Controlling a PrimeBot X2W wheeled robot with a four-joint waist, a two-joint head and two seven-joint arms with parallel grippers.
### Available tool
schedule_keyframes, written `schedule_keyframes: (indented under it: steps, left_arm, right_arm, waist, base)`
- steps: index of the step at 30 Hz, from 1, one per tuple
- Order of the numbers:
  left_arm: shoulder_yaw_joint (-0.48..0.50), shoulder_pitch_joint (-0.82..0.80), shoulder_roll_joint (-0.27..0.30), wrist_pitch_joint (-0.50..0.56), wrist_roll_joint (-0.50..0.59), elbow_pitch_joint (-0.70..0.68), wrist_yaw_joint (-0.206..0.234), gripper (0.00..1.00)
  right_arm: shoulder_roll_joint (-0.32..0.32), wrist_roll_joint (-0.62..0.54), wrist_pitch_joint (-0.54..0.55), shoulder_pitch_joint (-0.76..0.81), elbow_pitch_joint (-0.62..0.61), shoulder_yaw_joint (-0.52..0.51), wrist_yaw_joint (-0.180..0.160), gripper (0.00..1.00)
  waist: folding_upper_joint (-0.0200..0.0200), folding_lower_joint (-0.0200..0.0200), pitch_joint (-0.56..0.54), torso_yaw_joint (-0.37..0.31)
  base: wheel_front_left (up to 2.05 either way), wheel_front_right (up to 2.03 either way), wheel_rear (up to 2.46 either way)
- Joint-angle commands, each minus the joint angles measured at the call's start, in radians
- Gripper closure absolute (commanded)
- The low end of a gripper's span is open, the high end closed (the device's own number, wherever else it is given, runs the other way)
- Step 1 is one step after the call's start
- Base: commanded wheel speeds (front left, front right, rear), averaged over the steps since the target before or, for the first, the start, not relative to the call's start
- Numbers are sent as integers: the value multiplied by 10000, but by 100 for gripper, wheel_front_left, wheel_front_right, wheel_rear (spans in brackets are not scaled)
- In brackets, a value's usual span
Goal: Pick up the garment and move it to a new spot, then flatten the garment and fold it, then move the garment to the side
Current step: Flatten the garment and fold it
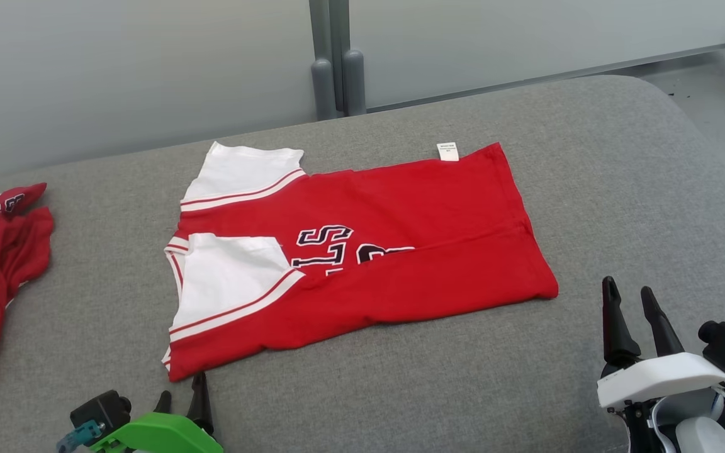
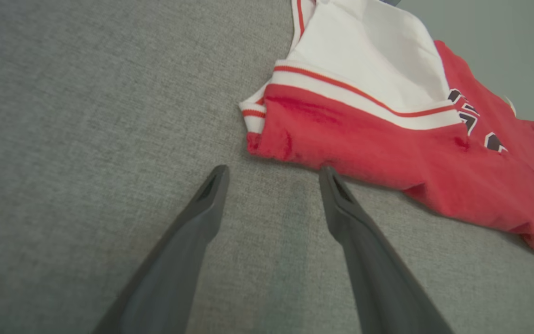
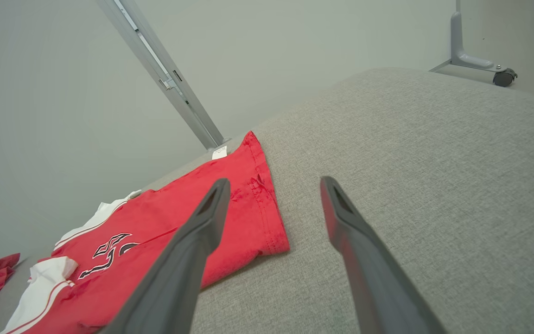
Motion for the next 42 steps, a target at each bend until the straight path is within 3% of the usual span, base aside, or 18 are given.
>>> schedule_keyframes:
  steps: [1, 5, 12, 17, 18, 20, 23, 33, 42]
  left_arm:
    - [94, -209, -9, -34, -162, 108, -3, 0]
    - [185, -483, -30, -153, -352, 485, -90, 0]
    - [366, -1026, -78, -492, -1031, 703, -702, 0]
    - [450, -1160, -117, -697, -1532, 653, -904, 0]
    - [462, -1186, -121, -751, -1626, 653, -915, 14]
    - [471, -1246, -125, -925, -1621, 683, -836, 54]
    - [468, -1317, -135, -1196, -1664, 712, -804, 100]
    - [63, -1544, -141, -1552, -1456, 504, -830, 100]
    - [-194, -1643, -140, -1590, -1367, 269, -772, 100]
  right_arm:
    - [-25, 29, 18, -19, -54, 14, 4, 0]
    - [-25, 13, 48, -84, -76, 45, 4, 0]
    - [-26, -79, 77, -161, -134, -36, 4, 0]
    - [-25, -78, 44, -192, -120, -70, 4, 0]
    - [-25, -64, 32, -197, -88, -80, 4, 0]
    - [-25, -56, 17, -252, 14, -79, 4, 0]
    - [-24, -22, 130, -448, 281, 29, 4, 0]
    - [-24, 123, 469, -1646, 2441, 112, 4, 0]
    - [-27, 1148, 578, -3028, 4773, 559, 4, 0]
  waist:
    - [47, 0, 116, -134]
    - [47, 0, 237, -297]
    - [47, 0, 420, -479]
    - [47, 0, 482, -484]
    - [47, 0, 492, -472]
    - [47, 0, 516, -441]
    - [47, 0, 563, -391]
    - [47, 0, 765, -51]
    - [47, 0, 934, 247]
  base:
    - [0, 0, 0]
    - [0, 0, 0]
    - [0, 0, 0]
    - [0, 0, 0]
    - [0, 0, 0]
    - [0, 0, 0]
    - [0, 0, 0]
    - [0, 0, 0]
    - [0, 0, 0]
